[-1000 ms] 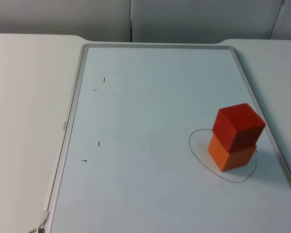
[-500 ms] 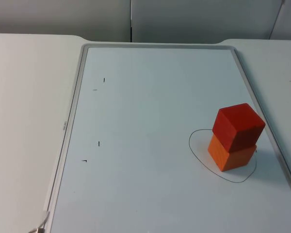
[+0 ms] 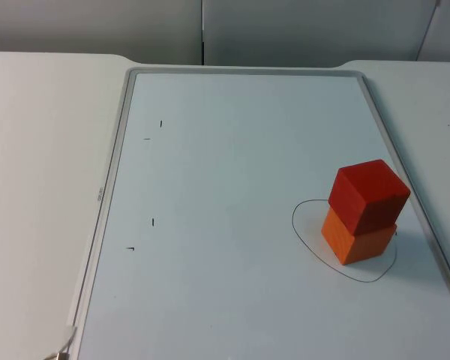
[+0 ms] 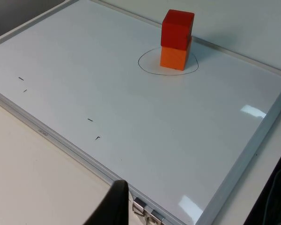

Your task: Pick up one cube with the left hand and another cube with the right hand. First place the cube in the right hand at the target position, then stack the cube in the left hand on top.

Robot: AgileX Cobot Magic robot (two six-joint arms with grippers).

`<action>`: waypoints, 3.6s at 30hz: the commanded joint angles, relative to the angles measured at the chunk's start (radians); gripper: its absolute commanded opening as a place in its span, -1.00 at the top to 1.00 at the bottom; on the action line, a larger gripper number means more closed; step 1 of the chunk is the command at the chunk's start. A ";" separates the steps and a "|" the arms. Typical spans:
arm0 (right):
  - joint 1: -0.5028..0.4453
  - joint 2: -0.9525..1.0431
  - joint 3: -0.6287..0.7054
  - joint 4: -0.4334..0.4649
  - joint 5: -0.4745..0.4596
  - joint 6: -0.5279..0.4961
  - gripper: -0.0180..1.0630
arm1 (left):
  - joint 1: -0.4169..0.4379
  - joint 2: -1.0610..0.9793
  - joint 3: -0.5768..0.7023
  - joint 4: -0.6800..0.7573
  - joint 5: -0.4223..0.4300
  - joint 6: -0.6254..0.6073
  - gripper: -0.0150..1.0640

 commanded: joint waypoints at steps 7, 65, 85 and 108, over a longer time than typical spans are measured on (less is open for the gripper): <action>-0.004 -0.005 0.004 -0.008 0.017 0.002 -0.97 | -0.007 -0.004 0.004 -0.002 -0.012 -0.001 -0.98; -0.002 -0.120 0.031 -0.401 0.108 0.450 -0.97 | -0.007 -0.004 0.004 0.013 -0.012 -0.022 -0.98; -0.002 -0.120 0.031 -0.400 0.106 0.450 -0.98 | -0.007 -0.004 0.004 0.013 -0.012 -0.022 -0.98; -0.025 -0.120 0.031 -0.391 0.106 0.446 -0.98 | -0.005 -0.004 0.004 0.013 -0.012 -0.022 -0.98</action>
